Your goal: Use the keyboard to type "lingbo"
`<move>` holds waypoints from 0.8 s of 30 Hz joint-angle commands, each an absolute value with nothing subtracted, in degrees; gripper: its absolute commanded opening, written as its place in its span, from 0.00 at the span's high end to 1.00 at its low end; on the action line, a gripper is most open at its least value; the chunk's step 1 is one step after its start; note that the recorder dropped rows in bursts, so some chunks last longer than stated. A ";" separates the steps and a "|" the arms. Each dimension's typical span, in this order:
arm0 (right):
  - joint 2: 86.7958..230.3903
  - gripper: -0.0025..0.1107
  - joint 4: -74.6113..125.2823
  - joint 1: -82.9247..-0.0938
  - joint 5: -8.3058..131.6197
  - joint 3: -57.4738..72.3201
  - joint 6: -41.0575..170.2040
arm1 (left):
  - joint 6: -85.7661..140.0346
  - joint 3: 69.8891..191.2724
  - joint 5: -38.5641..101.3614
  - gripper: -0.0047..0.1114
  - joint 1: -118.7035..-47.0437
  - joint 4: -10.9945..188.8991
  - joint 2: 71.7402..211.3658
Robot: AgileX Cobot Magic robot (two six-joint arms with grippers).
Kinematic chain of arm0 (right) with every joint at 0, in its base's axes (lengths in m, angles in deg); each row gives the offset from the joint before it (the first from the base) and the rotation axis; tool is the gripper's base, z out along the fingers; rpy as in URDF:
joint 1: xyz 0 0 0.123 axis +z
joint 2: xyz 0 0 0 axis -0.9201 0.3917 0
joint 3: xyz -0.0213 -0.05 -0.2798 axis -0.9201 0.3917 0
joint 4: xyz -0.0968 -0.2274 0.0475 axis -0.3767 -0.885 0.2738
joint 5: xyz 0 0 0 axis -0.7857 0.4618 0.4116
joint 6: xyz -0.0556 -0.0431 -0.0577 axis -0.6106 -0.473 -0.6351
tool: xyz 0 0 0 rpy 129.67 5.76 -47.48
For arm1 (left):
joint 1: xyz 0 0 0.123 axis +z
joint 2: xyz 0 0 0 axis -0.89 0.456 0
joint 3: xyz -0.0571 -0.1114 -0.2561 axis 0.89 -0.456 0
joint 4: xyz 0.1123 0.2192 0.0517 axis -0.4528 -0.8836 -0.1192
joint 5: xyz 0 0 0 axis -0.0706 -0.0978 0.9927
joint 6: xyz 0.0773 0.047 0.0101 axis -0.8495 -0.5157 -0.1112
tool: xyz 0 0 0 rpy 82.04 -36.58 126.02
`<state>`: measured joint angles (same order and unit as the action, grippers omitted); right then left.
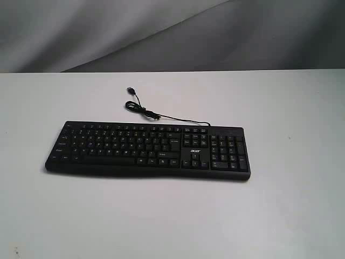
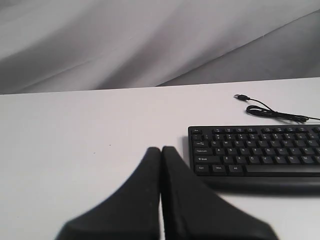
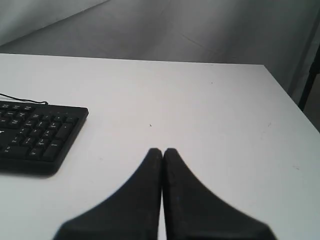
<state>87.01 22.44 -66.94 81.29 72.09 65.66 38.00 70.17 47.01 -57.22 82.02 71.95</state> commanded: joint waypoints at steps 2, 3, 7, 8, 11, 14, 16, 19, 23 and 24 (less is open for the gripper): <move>86.80 0.98 22.61 -66.94 81.20 72.32 65.76 | 38.12 69.89 46.62 0.96 -57.16 82.24 71.74; 86.80 0.98 22.61 -66.94 81.20 72.32 65.76 | 38.12 69.89 46.62 0.96 -57.16 82.24 71.74; 86.80 0.98 20.61 -66.94 75.92 72.32 65.27 | 38.12 69.89 46.62 0.96 -57.16 82.24 71.74; 86.80 0.98 20.15 -66.94 71.76 72.32 65.27 | 38.12 69.89 46.62 0.96 -57.16 82.24 71.74; 86.80 0.98 20.15 -66.94 58.01 72.32 65.27 | 38.12 69.89 46.62 0.96 -57.16 82.24 71.74; 86.80 0.98 20.15 -66.94 49.28 72.32 65.27 | 38.12 69.89 46.62 0.96 -57.16 82.24 71.74; 86.80 0.98 20.15 -66.94 45.81 72.32 65.27 | 38.12 69.89 46.62 0.96 -57.16 82.24 71.74; 86.80 0.98 20.39 -66.94 43.58 72.32 65.27 | 38.12 69.89 46.62 0.96 -57.16 82.24 71.74; 86.80 0.98 20.62 -66.94 41.69 72.32 65.65 | 38.12 69.89 46.62 0.96 -57.16 82.24 71.74; 86.80 0.98 20.62 -66.94 40.19 72.32 65.76 | 38.12 69.89 46.62 0.96 -57.16 82.24 71.74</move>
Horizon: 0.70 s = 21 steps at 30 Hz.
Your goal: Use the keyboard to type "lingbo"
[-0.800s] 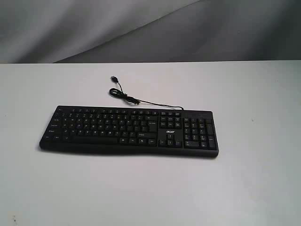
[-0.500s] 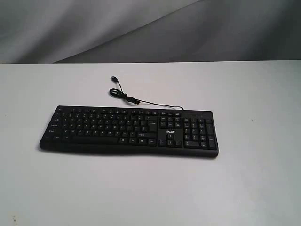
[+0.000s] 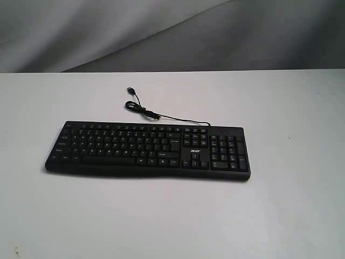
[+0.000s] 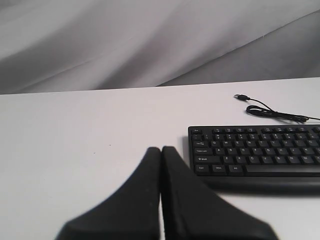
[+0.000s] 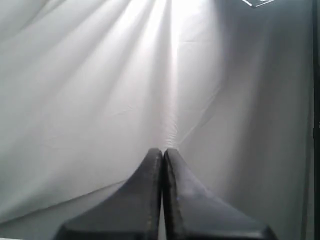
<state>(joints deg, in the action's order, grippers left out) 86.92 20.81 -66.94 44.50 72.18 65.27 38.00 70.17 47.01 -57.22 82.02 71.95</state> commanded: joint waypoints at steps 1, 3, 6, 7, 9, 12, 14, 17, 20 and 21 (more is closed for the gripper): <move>86.80 0.98 21.08 -66.94 37.17 72.32 67.34 | 38.12 69.89 46.62 0.96 -57.16 82.24 71.74; 86.80 0.98 23.31 -66.94 30.32 72.32 78.54 | 38.12 69.89 46.62 0.96 -57.16 82.24 71.74; 88.38 0.98 22.05 -66.94 24.44 71.40 84.37 | 38.12 69.89 46.62 0.96 -57.16 82.24 71.74; 90.01 0.98 20.49 -66.94 23.06 70.03 84.37 | 38.12 69.89 46.62 0.96 -57.16 82.24 71.74; 94.10 0.98 17.96 -66.94 22.94 65.91 86.40 | 38.12 69.89 46.62 0.96 -57.16 82.24 71.74; 104.73 0.98 15.25 -66.94 31.52 55.33 89.62 | 38.12 69.89 46.62 0.96 -57.16 82.24 71.74; 113.01 0.98 12.31 -66.94 40.54 46.80 90.19 | 38.12 69.89 46.62 0.96 -57.16 82.24 71.74; 128.17 0.98 7.97 -66.92 55.43 32.72 91.30 | 38.12 69.89 46.62 0.96 -57.16 82.24 71.74; 141.93 0.98 7.93 -66.92 68.30 19.42 90.17 | 38.12 69.89 46.62 0.96 -57.16 82.24 71.74; 146.63 0.98 7.93 -66.92 73.83 14.27 87.68 | 38.12 69.89 46.62 0.96 -57.16 82.24 71.74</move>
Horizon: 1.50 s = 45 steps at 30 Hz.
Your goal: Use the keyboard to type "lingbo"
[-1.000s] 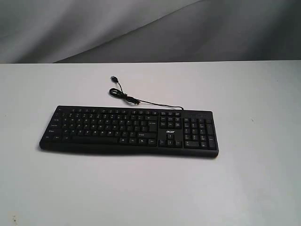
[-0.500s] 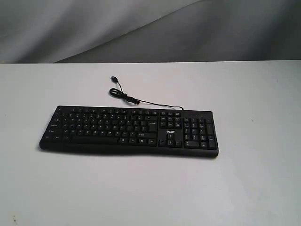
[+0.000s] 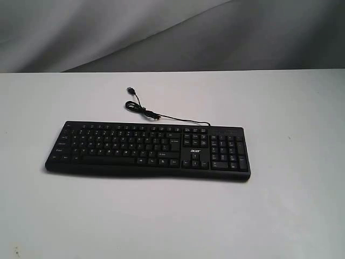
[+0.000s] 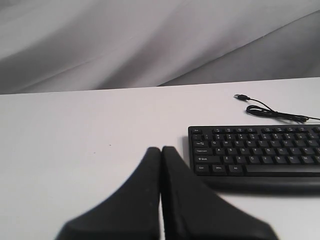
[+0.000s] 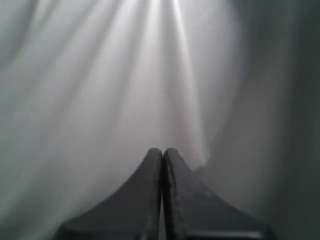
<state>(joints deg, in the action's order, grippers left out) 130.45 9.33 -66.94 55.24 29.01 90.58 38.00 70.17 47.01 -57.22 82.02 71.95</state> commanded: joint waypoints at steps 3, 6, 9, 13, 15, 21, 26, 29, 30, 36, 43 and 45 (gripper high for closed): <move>158.86 0.98 12.09 -66.92 84.30 4.30 78.91 | 38.12 69.89 46.62 0.96 -57.16 82.24 71.74; 170.42 0.98 25.34 -66.92 91.40 -2.82 61.28 | 38.12 69.89 46.62 0.96 -57.16 82.24 71.74; 180.26 0.98 44.15 -66.92 98.68 -8.11 35.03 | 38.12 69.89 46.62 0.96 -57.16 82.24 71.74; 191.52 0.98 64.33 -66.16 108.42 -11.87 8.13 | 38.12 69.89 46.62 0.96 -57.16 82.24 71.74; 196.75 0.98 68.97 -64.43 111.02 -13.18 1.14 | 38.12 69.89 46.62 0.96 -57.16 82.24 71.74; 207.03 0.98 69.41 -54.49 108.24 -17.47 -5.07 | 38.12 69.89 46.62 0.96 -57.16 82.24 71.74; 212.46 0.98 68.56 -44.11 108.24 -25.57 -5.03 | 38.12 69.89 46.62 0.96 -57.16 82.24 71.74; 215.61 0.98 63.29 -39.03 108.15 -30.29 -1.77 | 38.12 69.89 46.62 0.96 -57.16 82.24 71.74; 216.64 0.98 61.54 -37.55 108.15 -31.65 -0.48 | 38.12 69.89 46.62 0.96 -57.16 82.24 71.74; 219.63 0.98 57.66 -33.78 106.92 -34.03 4.26 | 38.12 69.89 46.62 0.96 -57.16 82.24 71.74; 220.89 0.98 57.41 -33.78 107.28 -33.78 4.25 | 38.12 69.89 46.62 0.96 -57.16 82.24 71.74; 221.66 0.98 57.52 -33.78 107.00 -33.78 4.25 | 38.12 69.89 46.62 0.96 -57.16 82.24 71.74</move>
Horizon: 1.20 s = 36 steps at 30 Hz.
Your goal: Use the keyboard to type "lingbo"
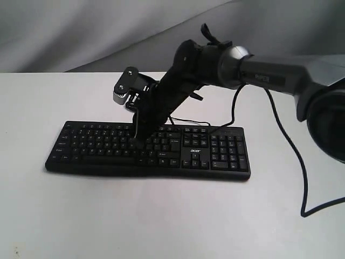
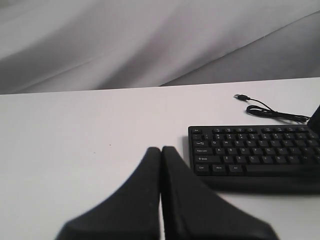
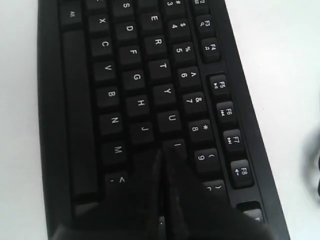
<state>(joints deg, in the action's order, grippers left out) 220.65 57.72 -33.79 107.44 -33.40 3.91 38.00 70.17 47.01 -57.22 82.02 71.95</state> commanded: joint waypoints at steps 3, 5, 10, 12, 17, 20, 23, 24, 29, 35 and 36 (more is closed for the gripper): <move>222.49 0.98 57.65 -33.78 106.95 -33.78 4.25 | 38.12 69.89 46.62 0.96 -57.16 82.24 71.74; 222.68 0.98 57.42 -33.78 107.12 -33.78 4.25 | 38.12 69.89 46.62 0.96 -57.16 82.24 71.74; 222.68 0.98 57.42 -33.78 108.01 -33.78 4.25 | 38.12 69.89 46.62 0.96 -57.16 82.24 71.74; 222.68 0.98 56.97 -33.78 108.50 -33.78 4.25 | 38.12 69.89 46.62 0.96 -57.16 82.24 71.74; 222.68 0.98 56.40 -33.78 108.98 -33.78 4.25 | 38.12 69.89 46.62 0.96 -57.16 82.24 71.74; 223.14 0.98 56.40 -33.78 109.23 -33.78 4.25 | 38.12 69.89 46.62 0.96 -57.16 82.24 71.74; 223.14 0.98 56.40 -33.78 109.23 -33.78 4.25 | 38.12 69.89 46.62 0.96 -57.16 82.24 71.74; 223.14 0.98 56.40 -33.78 109.23 -33.78 4.25 | 38.12 69.89 46.62 0.96 -57.16 82.24 71.74; 224.37 0.98 56.53 -33.78 109.83 -33.78 4.25 | 38.12 69.89 46.62 0.96 -57.16 82.24 71.74; 221.65 0.98 56.41 -33.65 106.94 -33.78 4.25 | 38.12 69.89 46.62 0.96 -57.16 82.24 71.74; 221.50 0.98 56.41 -33.55 106.06 -33.78 4.25 | 38.12 69.89 46.62 0.96 -57.16 82.24 71.74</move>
